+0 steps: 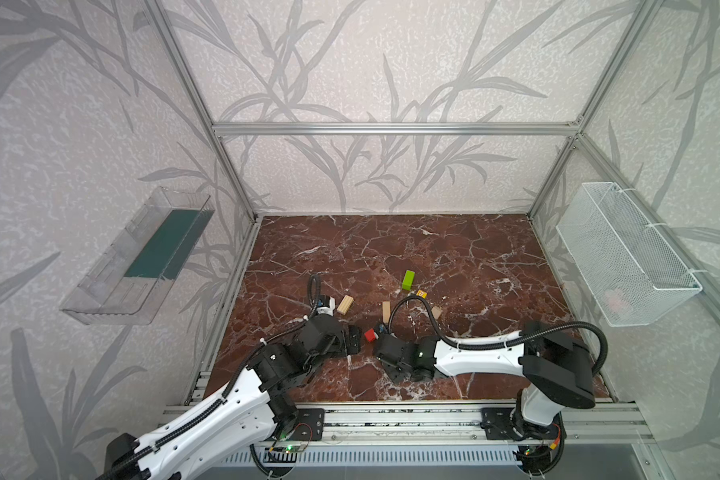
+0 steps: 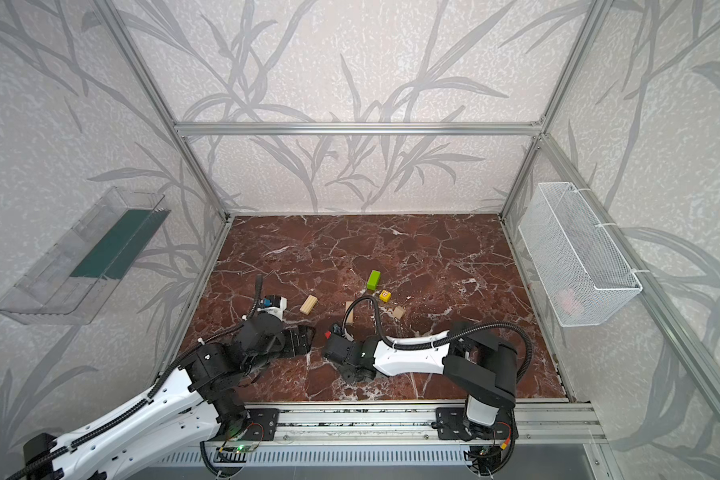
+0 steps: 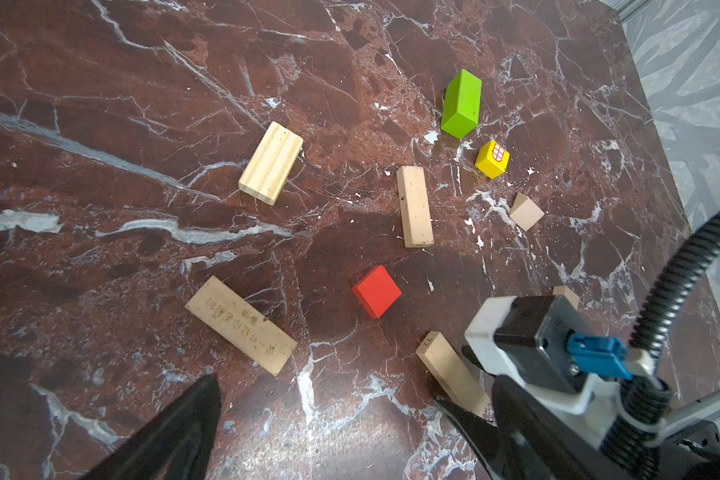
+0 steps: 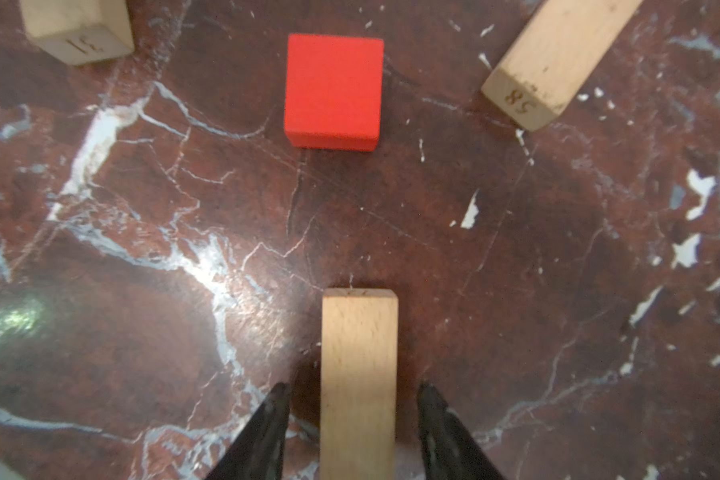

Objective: Build the wood block tower

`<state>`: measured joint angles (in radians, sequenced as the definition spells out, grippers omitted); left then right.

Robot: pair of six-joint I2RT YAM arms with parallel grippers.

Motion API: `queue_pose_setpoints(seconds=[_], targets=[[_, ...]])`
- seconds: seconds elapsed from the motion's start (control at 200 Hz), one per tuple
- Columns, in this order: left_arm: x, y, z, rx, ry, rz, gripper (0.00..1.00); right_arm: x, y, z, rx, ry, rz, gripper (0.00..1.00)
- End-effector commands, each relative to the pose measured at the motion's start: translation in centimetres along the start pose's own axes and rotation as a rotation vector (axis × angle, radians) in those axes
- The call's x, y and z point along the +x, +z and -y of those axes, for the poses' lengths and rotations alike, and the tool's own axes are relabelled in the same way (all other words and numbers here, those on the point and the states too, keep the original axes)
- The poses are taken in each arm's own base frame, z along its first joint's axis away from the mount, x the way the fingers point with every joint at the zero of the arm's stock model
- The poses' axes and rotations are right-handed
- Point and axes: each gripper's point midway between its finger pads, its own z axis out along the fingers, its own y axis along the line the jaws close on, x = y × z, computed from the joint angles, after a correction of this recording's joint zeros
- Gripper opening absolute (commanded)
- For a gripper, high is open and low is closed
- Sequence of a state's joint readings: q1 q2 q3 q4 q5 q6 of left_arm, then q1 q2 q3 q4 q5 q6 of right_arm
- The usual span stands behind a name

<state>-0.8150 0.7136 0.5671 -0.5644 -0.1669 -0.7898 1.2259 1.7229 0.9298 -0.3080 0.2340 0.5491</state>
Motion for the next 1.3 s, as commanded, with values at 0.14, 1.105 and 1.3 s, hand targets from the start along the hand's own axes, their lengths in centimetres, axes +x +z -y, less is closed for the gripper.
queue_pose_setpoints(seconds=[0.14, 1.105, 1.3], targets=[[0.1, 0.2, -0.9, -0.035, -0.014, 0.009, 1.0, 0.0, 0.8, 0.3, 0.017, -0.003, -0.013, 0.46], [-1.3, 0.7, 0.4, -0.026, -0.008, 0.019, 0.99, -2.6, -2.9, 4.8, 0.082, 0.152, 0.095, 0.16], [-1.9, 1.2, 1.0, -0.021, -0.019, 0.028, 1.0, -4.3, -3.4, 7.3, 0.114, 0.251, 0.141, 0.16]])
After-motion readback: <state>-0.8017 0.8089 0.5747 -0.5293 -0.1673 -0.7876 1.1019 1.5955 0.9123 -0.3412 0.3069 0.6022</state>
